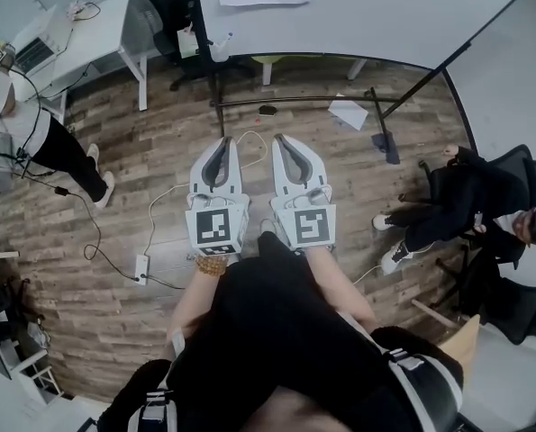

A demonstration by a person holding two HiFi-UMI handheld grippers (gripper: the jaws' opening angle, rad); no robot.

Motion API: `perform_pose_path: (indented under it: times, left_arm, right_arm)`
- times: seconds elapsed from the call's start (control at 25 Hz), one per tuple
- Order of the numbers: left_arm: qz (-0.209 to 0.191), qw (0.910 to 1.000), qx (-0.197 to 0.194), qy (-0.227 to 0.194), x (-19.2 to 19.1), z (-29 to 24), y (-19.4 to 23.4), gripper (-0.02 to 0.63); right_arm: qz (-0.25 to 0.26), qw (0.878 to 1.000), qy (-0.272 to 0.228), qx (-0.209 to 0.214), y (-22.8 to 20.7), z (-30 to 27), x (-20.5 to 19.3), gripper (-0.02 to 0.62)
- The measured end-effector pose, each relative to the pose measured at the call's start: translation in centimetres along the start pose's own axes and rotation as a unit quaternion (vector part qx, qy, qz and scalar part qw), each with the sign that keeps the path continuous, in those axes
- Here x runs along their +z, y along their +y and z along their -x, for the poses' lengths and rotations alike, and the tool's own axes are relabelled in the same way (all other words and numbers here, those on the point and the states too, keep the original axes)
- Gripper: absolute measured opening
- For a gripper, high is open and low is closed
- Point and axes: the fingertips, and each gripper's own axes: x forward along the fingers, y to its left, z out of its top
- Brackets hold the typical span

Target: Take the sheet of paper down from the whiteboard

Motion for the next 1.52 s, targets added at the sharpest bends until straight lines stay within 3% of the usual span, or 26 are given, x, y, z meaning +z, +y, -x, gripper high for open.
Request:
perform_pose_path:
  times: [0.6,1.08,1.52]
  left_arm:
    - [-0.013,0.9992,0.029,0.022,-1.6,-7.8,-3.4,0.015]
    - [-0.007,0.9989,0.039,0.023,-2.6,-12.4,-1.1,0.015]
    - [0.009,0.9997,0.017,0.016,-2.6,-21.3,2.7,0.015]
  right_arm:
    - [-0.028,0.999,0.025,0.0,-9.8,-2.8,-4.2,-0.002]
    - [-0.02,0.999,0.044,0.014,-11.9,-7.0,-6.4,-0.002]
    - [-0.001,0.999,0.048,0.009,-14.3,-15.2,-7.0,-0.002]
